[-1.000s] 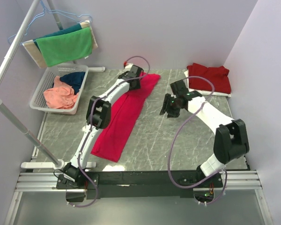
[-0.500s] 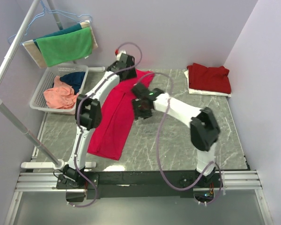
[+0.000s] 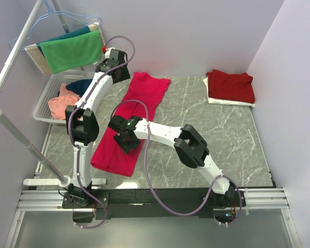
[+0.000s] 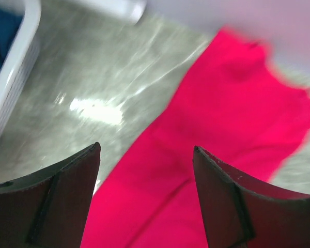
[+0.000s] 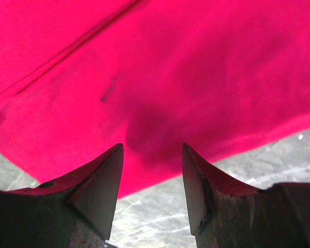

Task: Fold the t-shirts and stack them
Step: Fold the tshirt

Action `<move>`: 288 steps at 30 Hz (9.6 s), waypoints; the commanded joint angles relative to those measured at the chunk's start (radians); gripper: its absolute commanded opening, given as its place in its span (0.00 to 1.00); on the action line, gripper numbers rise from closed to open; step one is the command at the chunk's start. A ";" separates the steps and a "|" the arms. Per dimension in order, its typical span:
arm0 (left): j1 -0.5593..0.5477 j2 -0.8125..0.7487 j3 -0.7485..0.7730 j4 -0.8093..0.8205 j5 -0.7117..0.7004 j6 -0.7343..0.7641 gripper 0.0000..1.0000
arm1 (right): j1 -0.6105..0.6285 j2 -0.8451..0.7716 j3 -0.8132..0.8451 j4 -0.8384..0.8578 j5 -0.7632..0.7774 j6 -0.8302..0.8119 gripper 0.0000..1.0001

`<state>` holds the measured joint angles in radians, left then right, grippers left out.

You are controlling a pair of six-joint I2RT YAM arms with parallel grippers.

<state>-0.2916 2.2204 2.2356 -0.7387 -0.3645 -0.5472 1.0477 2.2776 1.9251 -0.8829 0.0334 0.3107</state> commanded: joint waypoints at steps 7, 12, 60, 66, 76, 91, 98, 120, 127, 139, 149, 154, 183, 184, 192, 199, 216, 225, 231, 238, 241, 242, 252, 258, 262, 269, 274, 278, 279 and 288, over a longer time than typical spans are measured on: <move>0.006 -0.034 -0.054 -0.051 0.039 0.029 0.77 | -0.003 -0.016 -0.165 -0.009 0.011 -0.029 0.55; 0.008 -0.039 -0.062 -0.050 0.068 0.029 0.77 | -0.003 -0.128 -0.404 0.041 0.016 0.002 0.55; -0.259 -1.048 -1.223 0.004 0.368 -0.312 0.70 | -0.175 -1.036 -1.029 0.216 0.255 0.356 0.66; -0.297 -1.174 -1.390 -0.070 0.368 -0.430 0.70 | -0.176 -1.145 -1.156 0.303 0.140 0.448 0.54; -0.348 -1.209 -1.568 -0.126 0.429 -0.527 0.58 | -0.127 -1.107 -1.302 0.492 -0.151 0.439 0.50; -0.392 -1.214 -1.729 -0.001 0.587 -0.545 0.60 | -0.012 -1.089 -1.384 0.519 -0.182 0.513 0.50; -0.406 -1.190 -1.760 0.108 0.614 -0.576 0.61 | -0.002 -1.046 -1.393 0.559 -0.187 0.516 0.52; -0.530 -1.075 -1.771 0.137 0.569 -0.631 0.40 | 0.023 -0.989 -1.454 0.584 -0.184 0.565 0.54; -0.563 -1.033 -1.760 0.131 0.524 -0.632 0.31 | 0.037 -0.934 -1.417 0.587 -0.202 0.544 0.35; -0.577 -1.087 -1.742 0.052 0.447 -0.654 0.01 | 0.061 -0.975 -1.379 0.515 -0.130 0.550 0.00; -0.638 -1.196 -1.739 0.002 0.443 -0.732 0.01 | 0.086 -1.038 -1.399 0.536 -0.164 0.574 0.00; -0.704 -1.239 -1.805 0.059 0.472 -0.824 0.01 | 0.117 -1.032 -1.413 0.547 -0.171 0.591 0.00; -0.594 -0.900 -1.300 -0.108 0.064 -0.656 0.01 | -0.014 -0.958 -1.048 0.315 0.094 0.357 0.00; -0.578 -0.887 -1.286 -0.103 0.058 -0.628 0.01 | -0.053 -0.951 -1.036 0.323 0.094 0.334 0.00; -0.436 -0.676 -1.091 -0.047 0.044 -0.481 0.01 | -0.235 -0.821 -0.885 0.349 0.069 0.199 0.00; -0.322 -0.460 -0.863 -0.030 0.045 -0.373 0.01 | -0.339 -0.603 -0.666 0.363 0.043 0.127 0.00; -0.179 -0.148 -0.545 -0.024 0.119 -0.234 0.52 | -0.509 -0.313 -0.380 0.373 -0.023 0.096 0.21; -0.092 -0.120 -0.374 0.056 -0.024 -0.231 0.62 | -0.617 -0.176 -0.165 0.430 -0.116 0.168 0.37; -0.092 -0.200 -0.457 0.058 0.067 -0.179 0.63 | -0.618 -0.185 -0.136 0.354 -0.110 0.151 0.36; -0.093 -0.424 -0.779 0.065 0.147 -0.122 0.43 | -0.556 -0.406 -0.406 0.363 -0.078 0.119 0.35; -0.093 -0.519 -0.889 0.102 0.199 -0.119 0.29 | -0.520 -0.460 -0.455 0.354 -0.061 0.119 0.35; -0.093 -0.531 -0.906 0.108 0.225 -0.115 0.27 | -0.493 -0.464 -0.462 0.348 -0.059 0.120 0.35; -0.133 -0.441 -0.900 0.113 0.326 -0.060 0.01 | -0.385 -0.345 -0.414 0.358 -0.121 0.133 0.00; -0.162 -0.369 -0.881 0.119 0.355 -0.051 0.01 | -0.374 -0.285 -0.396 0.349 -0.133 0.143 0.00; -0.175 -0.328 -0.872 0.119 0.357 -0.046 0.01 | -0.371 -0.253 -0.393 0.351 -0.139 0.151 0.00; -0.178 -0.262 -0.789 0.128 0.328 -0.043 0.01 | -0.382 -0.202 -0.344 0.355 -0.090 0.156 0.00; -0.173 -0.188 -0.685 0.094 0.262 -0.054 0.01 | -0.410 -0.161 -0.295 0.354 -0.073 0.165 0.00; -0.161 -0.176 -0.630 0.088 0.233 -0.069 0.01 | -0.431 -0.148 -0.262 0.349 -0.044 0.166 0.00; -0.153 -0.166 -0.620 0.084 0.223 -0.074 0.01 | -0.434 -0.145 -0.256 0.348 -0.035 0.168 0.00; -0.124 -0.131 -0.579 0.125 0.122 -0.114 0.01 | -0.491 -0.089 -0.170 0.360 0.008 0.183 0.00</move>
<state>-0.4294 2.0861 1.6222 -0.6476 -0.1577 -0.6315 0.5835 2.1525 1.6848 -0.5419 -0.0021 0.4805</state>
